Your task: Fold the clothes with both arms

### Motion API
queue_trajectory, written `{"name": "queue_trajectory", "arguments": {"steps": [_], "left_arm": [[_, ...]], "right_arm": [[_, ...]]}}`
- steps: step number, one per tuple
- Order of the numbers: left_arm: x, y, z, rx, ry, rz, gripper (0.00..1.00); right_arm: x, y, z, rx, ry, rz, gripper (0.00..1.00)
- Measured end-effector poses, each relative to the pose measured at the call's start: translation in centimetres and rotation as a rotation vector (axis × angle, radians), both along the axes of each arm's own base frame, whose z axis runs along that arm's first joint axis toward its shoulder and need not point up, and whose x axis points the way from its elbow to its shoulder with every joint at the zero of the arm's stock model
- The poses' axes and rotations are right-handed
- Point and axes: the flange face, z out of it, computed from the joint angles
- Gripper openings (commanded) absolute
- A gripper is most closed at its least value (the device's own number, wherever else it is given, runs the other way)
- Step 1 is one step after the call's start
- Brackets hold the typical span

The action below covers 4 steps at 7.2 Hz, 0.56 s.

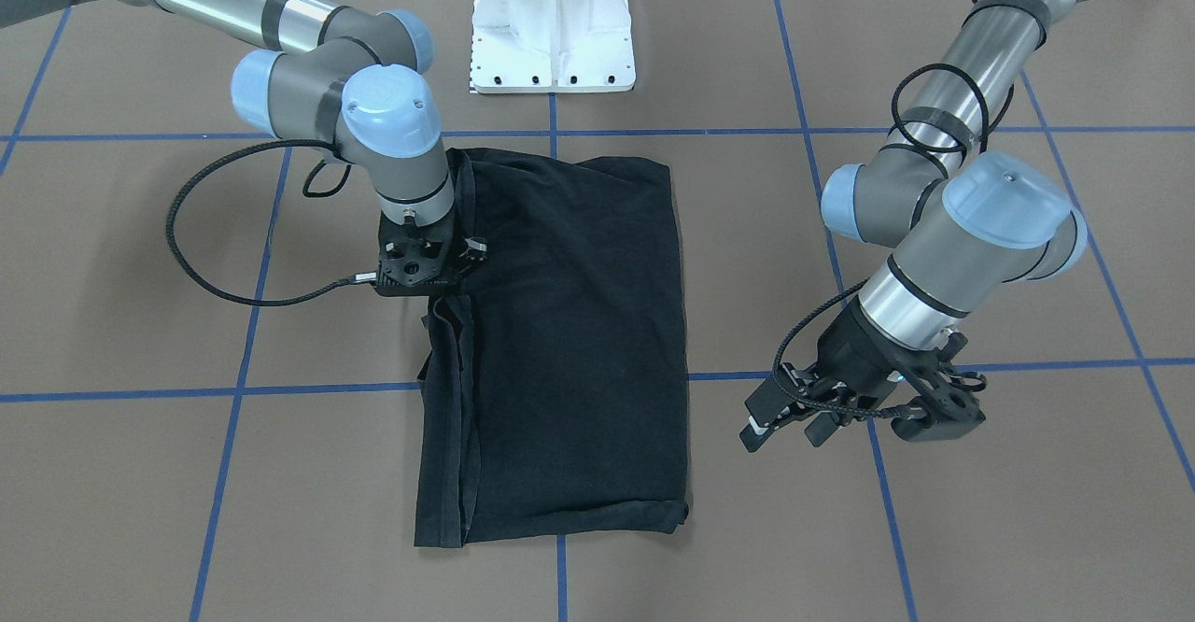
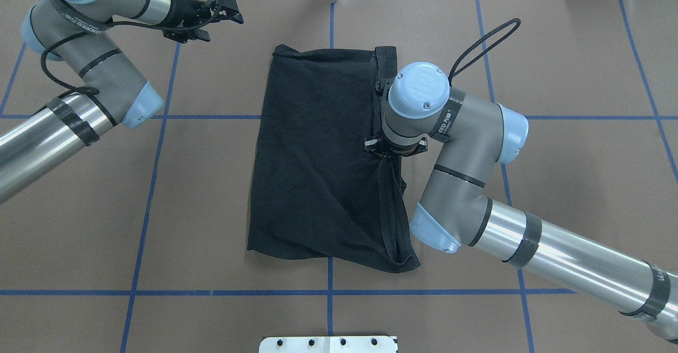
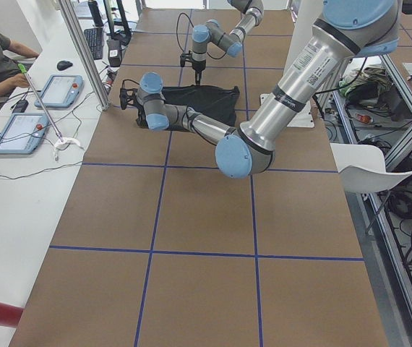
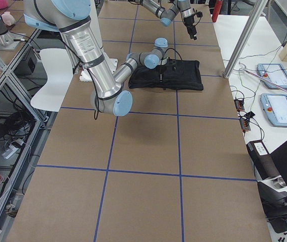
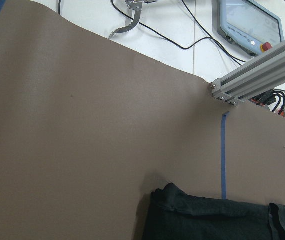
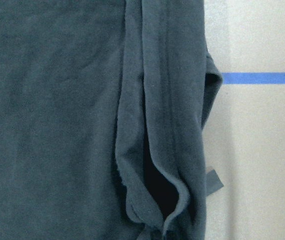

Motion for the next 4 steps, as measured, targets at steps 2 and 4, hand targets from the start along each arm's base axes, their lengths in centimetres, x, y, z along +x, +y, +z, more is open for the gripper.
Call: {"name": "queue_trajectory", "arguments": {"steps": [2,4], "left_arm": [[0.0,-0.1,-0.3,0.001,0.003,-0.001,1.00],[0.1,-0.1,-0.6,0.002,0.005,-0.001,1.00]], "right_arm": [[3.7,1.5,4.0,0.017,0.028,-0.028,0.28],[5.2,2.6,5.7,0.017,0.041,-0.037,1.00]]}}
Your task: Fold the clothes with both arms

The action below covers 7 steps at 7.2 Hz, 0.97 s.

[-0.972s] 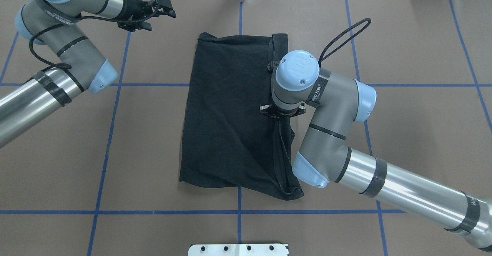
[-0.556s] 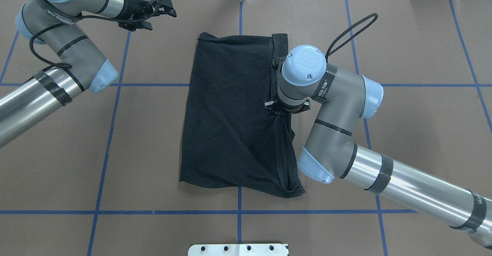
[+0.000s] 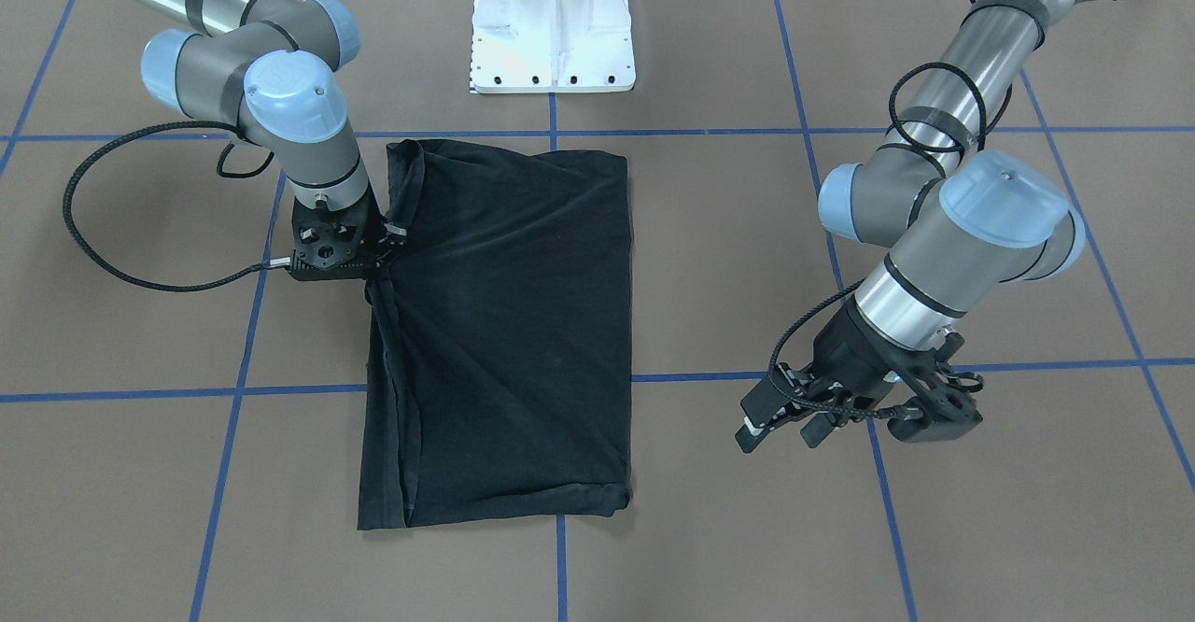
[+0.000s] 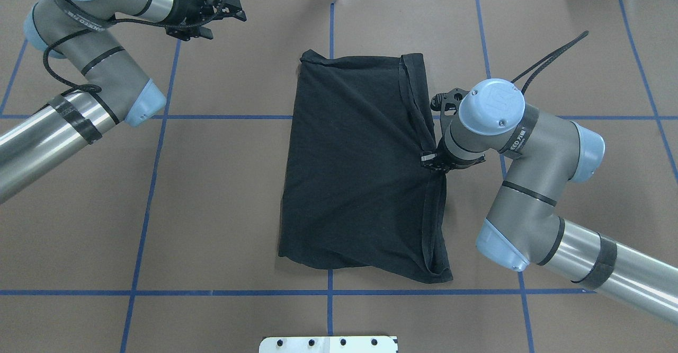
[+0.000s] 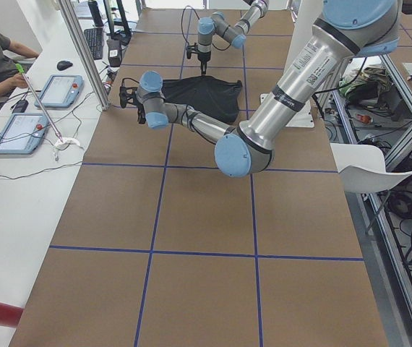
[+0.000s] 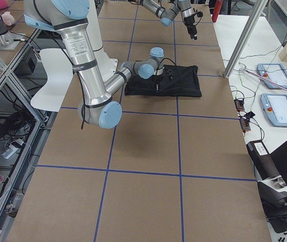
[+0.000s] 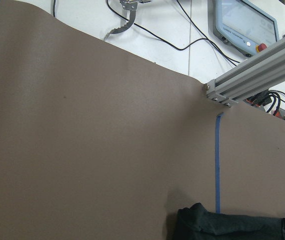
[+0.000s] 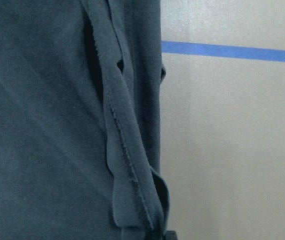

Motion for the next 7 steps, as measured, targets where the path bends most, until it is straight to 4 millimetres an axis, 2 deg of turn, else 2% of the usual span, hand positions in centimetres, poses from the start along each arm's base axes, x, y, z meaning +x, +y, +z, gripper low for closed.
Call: {"name": "queue_trajectory", "arguments": {"steps": [1,4,7], "left_arm": [[0.0,0.0,0.0,0.000,0.000,0.000,1.00],[0.0,0.0,0.0,0.000,0.000,0.001,1.00],[0.1,0.0,0.0,-0.002,0.000,0.002,1.00]], "right_arm": [[0.2,0.2,-0.3,0.001,-0.008,-0.001,1.00],[0.6,1.9,-3.4,-0.050,-0.087,0.018,1.00],[-3.2,7.2,-4.5,-0.139,-0.042,0.032,1.00]]}}
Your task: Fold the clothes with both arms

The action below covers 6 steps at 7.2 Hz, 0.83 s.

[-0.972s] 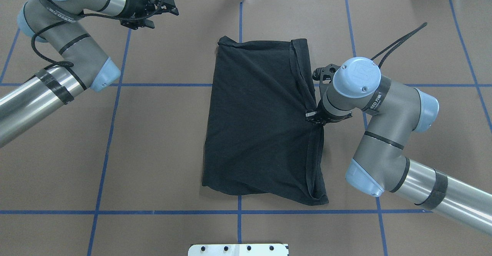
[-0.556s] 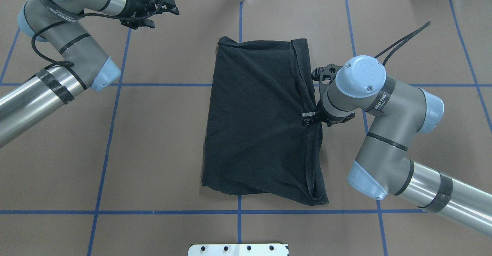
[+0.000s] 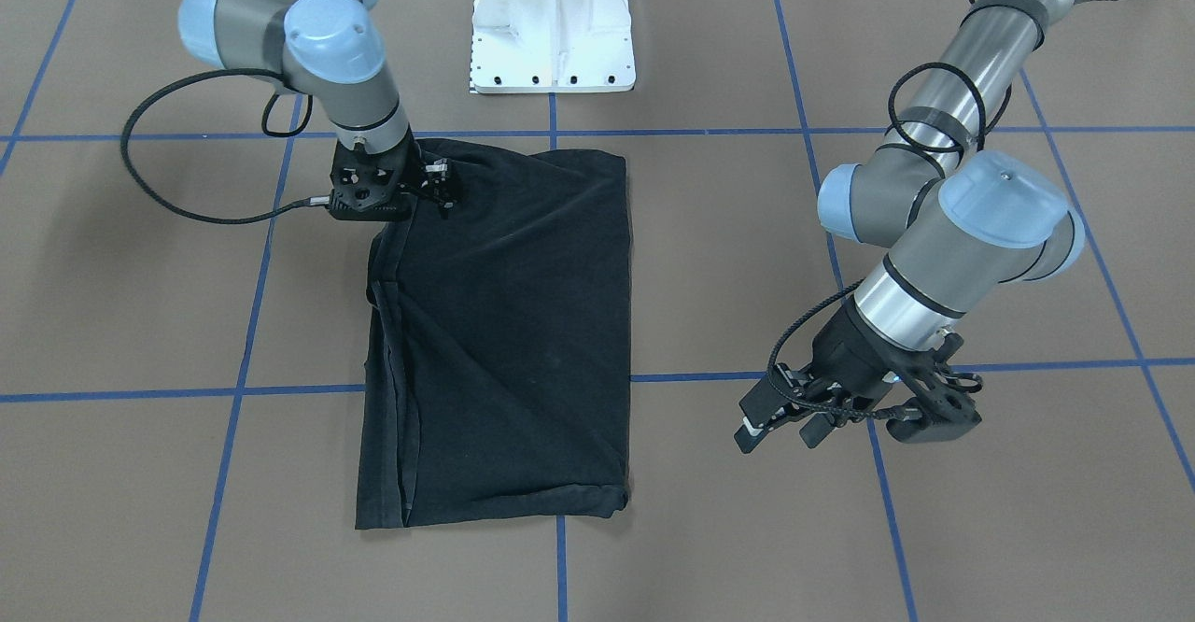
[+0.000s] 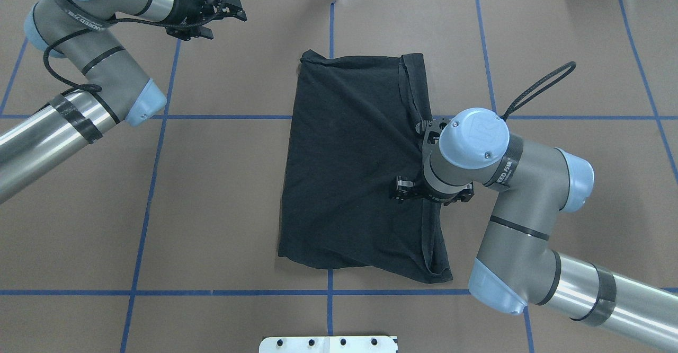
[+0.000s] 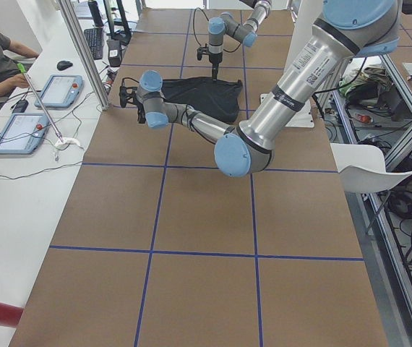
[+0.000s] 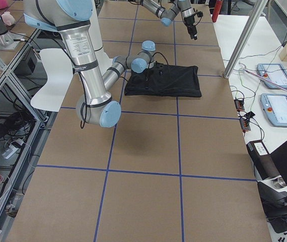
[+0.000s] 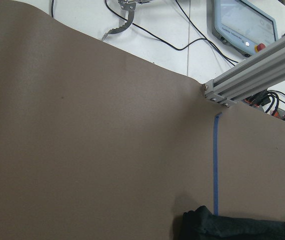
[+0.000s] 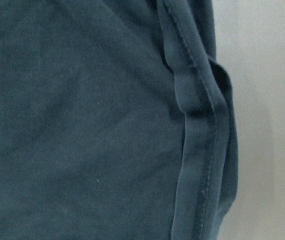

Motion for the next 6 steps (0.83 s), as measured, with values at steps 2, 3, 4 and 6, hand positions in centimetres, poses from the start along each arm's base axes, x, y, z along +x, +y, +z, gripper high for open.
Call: {"name": "queue_trajectory", "arguments": {"steps": [2,3,4,6], "left_arm": [[0.1,0.0,0.0,-0.001,0.001,0.002,1.00],[0.1,0.1,0.0,-0.001,0.001,0.003,1.00],[0.2,0.1,0.0,-0.001,0.001,0.003,1.00],[0.2,0.1,-0.3,0.000,0.004,0.003,1.00]], "right_arm": [[-1.3,2.3,-0.2,-0.019,0.069,-0.025,1.00],[-1.6,2.9,0.1,-0.020,0.088,-0.036,1.00],[-1.8,3.5,0.7,-0.020,0.104,-0.048,1.00],[-1.9,3.9,2.1,-0.022,0.130,-0.064,1.00]]}}
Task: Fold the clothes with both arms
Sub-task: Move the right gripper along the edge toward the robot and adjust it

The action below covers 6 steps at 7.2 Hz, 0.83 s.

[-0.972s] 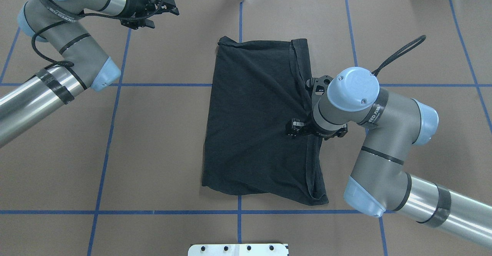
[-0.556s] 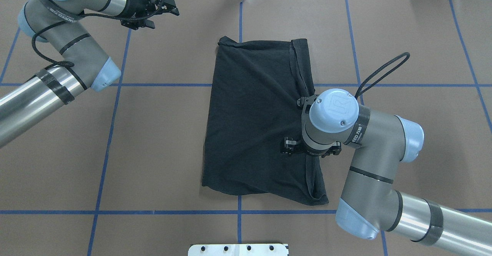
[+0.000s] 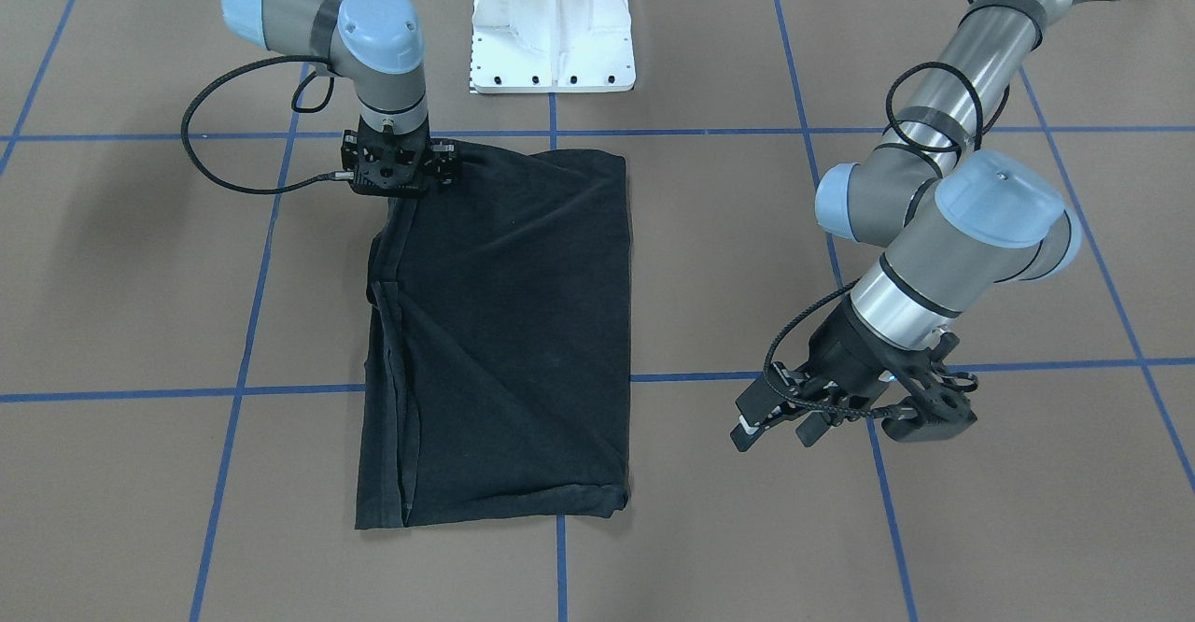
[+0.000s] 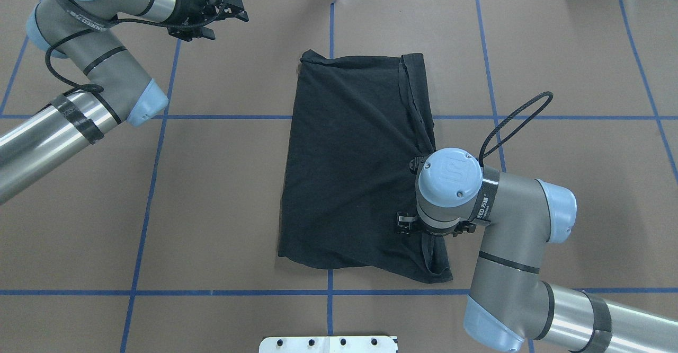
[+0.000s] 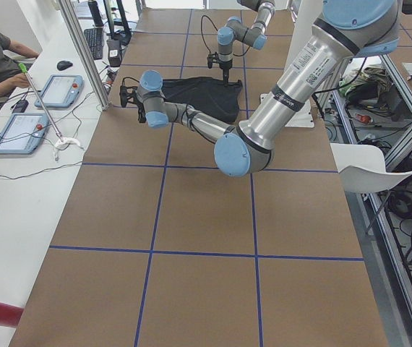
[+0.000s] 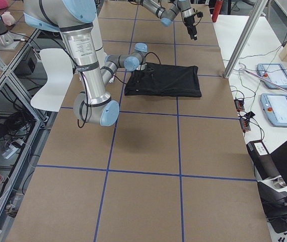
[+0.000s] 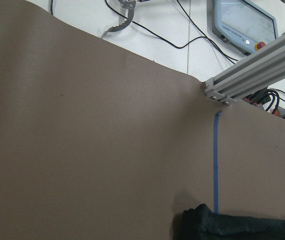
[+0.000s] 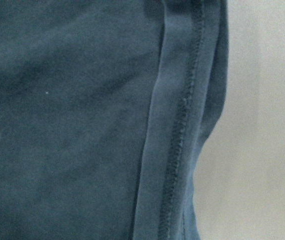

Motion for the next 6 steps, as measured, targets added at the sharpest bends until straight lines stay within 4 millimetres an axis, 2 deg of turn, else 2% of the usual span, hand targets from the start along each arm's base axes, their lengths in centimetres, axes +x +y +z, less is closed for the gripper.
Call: {"name": "queue_trajectory", "arguments": {"steps": [4,6], "left_arm": [[0.3,0.1,-0.4,-0.006,0.007,0.000,1.00],[0.4,0.1,-0.6,-0.005,0.010,0.000,1.00]], "right_arm": [[1.4,-0.3,3.2,0.004,0.043,-0.024,1.00],[2.7,-1.0,4.7,0.019,0.062,-0.045,1.00]]}}
